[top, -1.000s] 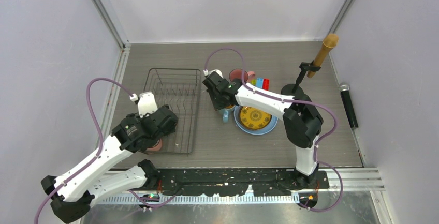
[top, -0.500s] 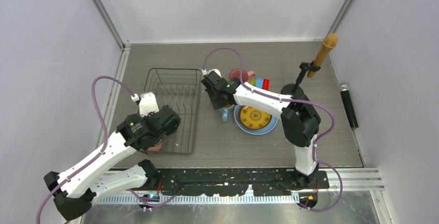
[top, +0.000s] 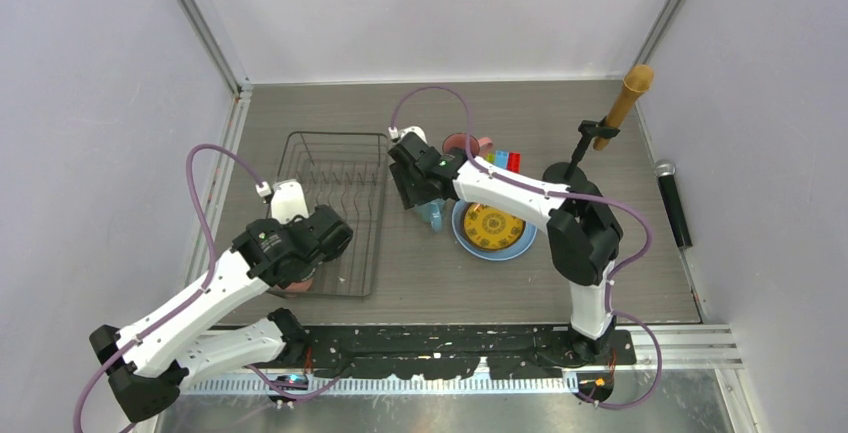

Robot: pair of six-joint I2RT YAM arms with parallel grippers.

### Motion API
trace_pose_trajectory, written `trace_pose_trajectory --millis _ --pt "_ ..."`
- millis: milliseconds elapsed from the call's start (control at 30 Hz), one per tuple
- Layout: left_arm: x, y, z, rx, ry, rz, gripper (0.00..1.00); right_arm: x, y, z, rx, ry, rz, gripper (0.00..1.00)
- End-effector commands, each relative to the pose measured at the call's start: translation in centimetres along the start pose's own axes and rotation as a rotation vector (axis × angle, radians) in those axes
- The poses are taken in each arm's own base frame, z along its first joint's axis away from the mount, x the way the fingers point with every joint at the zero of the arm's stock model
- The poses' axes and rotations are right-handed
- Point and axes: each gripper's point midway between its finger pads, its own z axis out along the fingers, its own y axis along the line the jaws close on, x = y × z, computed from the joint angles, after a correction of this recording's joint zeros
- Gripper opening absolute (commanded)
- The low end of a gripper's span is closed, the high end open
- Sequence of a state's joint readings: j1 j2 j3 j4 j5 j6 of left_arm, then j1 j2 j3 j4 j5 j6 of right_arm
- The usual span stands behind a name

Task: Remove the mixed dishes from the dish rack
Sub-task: Place the cup at the center of the board.

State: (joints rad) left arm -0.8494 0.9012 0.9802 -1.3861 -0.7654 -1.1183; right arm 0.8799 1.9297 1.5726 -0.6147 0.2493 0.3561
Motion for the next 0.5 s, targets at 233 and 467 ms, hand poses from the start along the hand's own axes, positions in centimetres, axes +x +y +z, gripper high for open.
trace_pose_trajectory --millis 233,467 --pt "-1.0 1.6 -0.8 -0.059 -0.028 -0.048 1.0 -5.5 0.7 -8.5 -0.136 -0.264 0.053 0.97" --pt "-0.4 2.7 -0.3 -0.145 -0.013 -0.052 1.0 -5.7 -0.3 -12.4 -0.193 -0.406 0.116 1.0"
